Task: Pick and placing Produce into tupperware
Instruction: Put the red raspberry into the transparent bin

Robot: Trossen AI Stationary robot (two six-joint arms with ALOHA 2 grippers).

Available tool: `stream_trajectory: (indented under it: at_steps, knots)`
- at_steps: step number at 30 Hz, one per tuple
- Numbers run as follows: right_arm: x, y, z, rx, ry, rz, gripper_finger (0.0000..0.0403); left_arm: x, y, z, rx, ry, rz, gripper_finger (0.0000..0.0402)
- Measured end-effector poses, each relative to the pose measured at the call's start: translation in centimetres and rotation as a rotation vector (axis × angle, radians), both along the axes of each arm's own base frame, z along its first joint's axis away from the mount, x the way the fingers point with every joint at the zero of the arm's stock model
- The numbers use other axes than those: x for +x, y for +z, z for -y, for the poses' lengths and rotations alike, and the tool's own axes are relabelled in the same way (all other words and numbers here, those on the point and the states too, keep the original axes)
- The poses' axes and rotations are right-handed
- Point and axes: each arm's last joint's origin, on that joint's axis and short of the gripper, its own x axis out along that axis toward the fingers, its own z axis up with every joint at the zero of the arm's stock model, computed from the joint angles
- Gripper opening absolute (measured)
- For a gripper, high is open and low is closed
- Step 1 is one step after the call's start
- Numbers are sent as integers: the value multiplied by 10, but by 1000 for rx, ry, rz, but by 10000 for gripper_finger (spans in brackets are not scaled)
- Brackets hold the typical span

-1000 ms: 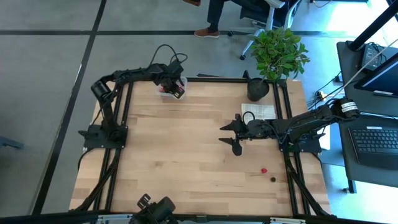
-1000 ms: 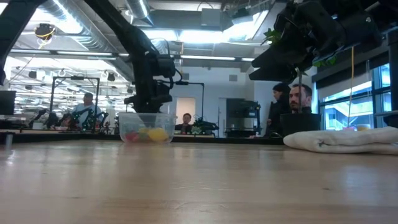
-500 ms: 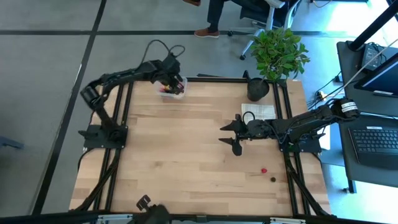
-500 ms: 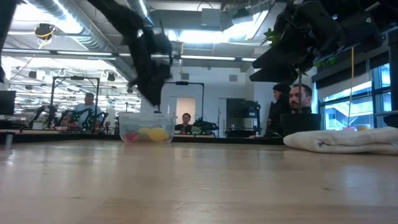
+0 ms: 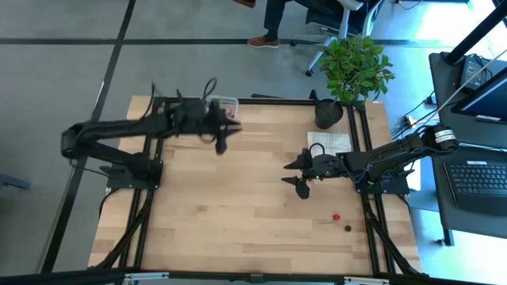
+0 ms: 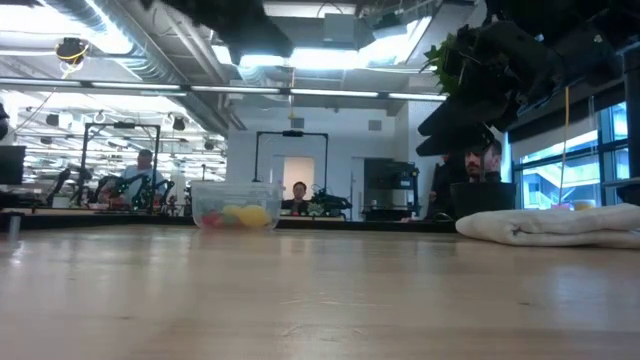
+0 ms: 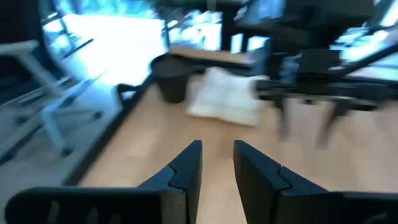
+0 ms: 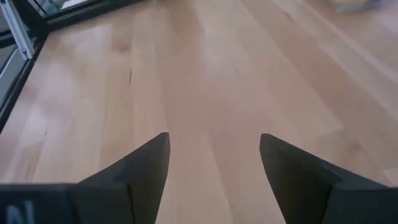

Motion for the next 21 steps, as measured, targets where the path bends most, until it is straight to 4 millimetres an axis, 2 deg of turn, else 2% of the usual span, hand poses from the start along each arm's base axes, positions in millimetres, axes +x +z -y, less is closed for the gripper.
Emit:
stream_trajectory:
  at_steps: [5, 9, 13, 17, 21]
  knots:
    - [-1, 0, -5, 2, 20, -5, 252, -13, -39, 43, 17, -57, 114, 70]
    - [-2, -1, -10, 9, 35, -16, 252, -22, -78, 66, -1, -93, 185, 59]
    - [-5, -5, -13, 76, 43, -63, 252, -33, -104, 83, -14, -168, 247, 48]
    - [-8, -4, -16, 188, 12, -231, 252, -43, -120, 94, -21, -223, 263, 39]
    - [-10, 14, -23, 236, -59, -426, 252, -46, -128, 99, -23, -248, 241, 35]
